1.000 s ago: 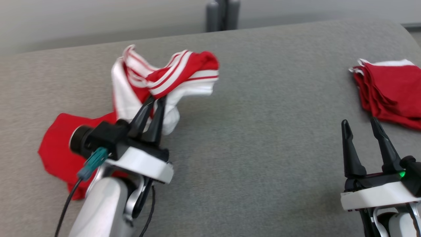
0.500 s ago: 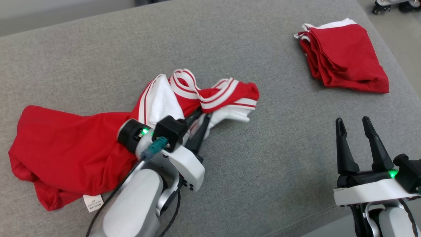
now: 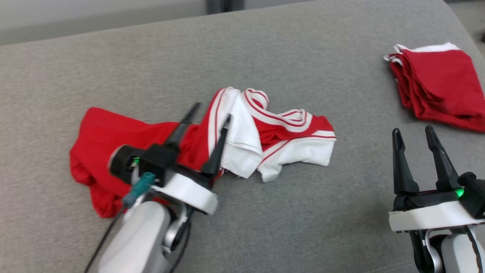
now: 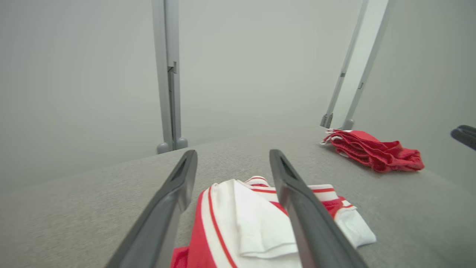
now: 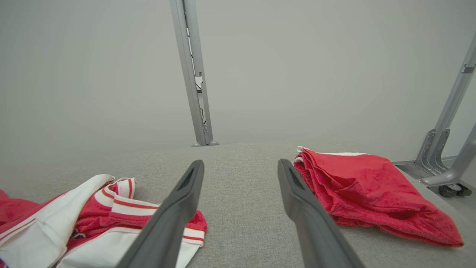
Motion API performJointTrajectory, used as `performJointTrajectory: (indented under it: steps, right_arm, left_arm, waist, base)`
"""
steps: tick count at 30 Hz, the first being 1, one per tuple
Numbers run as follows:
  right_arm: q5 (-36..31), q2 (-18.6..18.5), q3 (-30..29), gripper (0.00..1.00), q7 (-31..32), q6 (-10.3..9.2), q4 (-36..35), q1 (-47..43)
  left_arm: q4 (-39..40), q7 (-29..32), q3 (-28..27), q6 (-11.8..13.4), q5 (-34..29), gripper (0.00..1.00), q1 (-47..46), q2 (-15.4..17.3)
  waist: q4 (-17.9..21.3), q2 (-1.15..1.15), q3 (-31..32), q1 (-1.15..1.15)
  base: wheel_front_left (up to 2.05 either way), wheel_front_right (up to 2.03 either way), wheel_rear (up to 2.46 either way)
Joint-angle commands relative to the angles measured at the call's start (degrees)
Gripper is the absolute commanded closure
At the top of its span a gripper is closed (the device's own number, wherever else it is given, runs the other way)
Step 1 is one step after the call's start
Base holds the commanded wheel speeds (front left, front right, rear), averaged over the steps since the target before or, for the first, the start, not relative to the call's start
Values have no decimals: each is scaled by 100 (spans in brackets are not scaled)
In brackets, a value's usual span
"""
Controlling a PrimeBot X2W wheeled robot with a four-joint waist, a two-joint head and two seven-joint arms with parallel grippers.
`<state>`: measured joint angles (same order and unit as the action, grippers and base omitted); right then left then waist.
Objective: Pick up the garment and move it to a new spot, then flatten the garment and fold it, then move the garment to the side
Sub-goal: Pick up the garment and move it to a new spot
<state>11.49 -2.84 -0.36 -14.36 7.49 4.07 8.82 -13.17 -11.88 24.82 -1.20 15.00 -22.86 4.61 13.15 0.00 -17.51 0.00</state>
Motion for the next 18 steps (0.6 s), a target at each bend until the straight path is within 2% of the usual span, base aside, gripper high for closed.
performJointTrajectory:
  steps: [1,5,9,18]
  right_arm:
    - [-54,-49,-35,0,44,1,-64,-54]
    - [-86,-107,-19,0,172,1,-131,-115]
    - [-103,-169,-29,0,281,1,-181,-212]
    - [-130,-193,7,0,475,1,-248,-442]
  left_arm:
    - [76,-87,-216,174,72,0,107,112]
    - [200,-207,-785,506,236,0,344,324]
    - [257,-276,-1233,666,410,0,650,543]
    - [328,-317,-1797,512,788,0,1473,868]
  waist:
    - [-314,0,206,0]
    - [-599,0,373,0]
    - [-831,0,553,0]
    - [-1083,0,942,0]
  base:
    - [0,0,0]
    - [0,0,0]
    - [0,0,0]
    - [0,0,0]
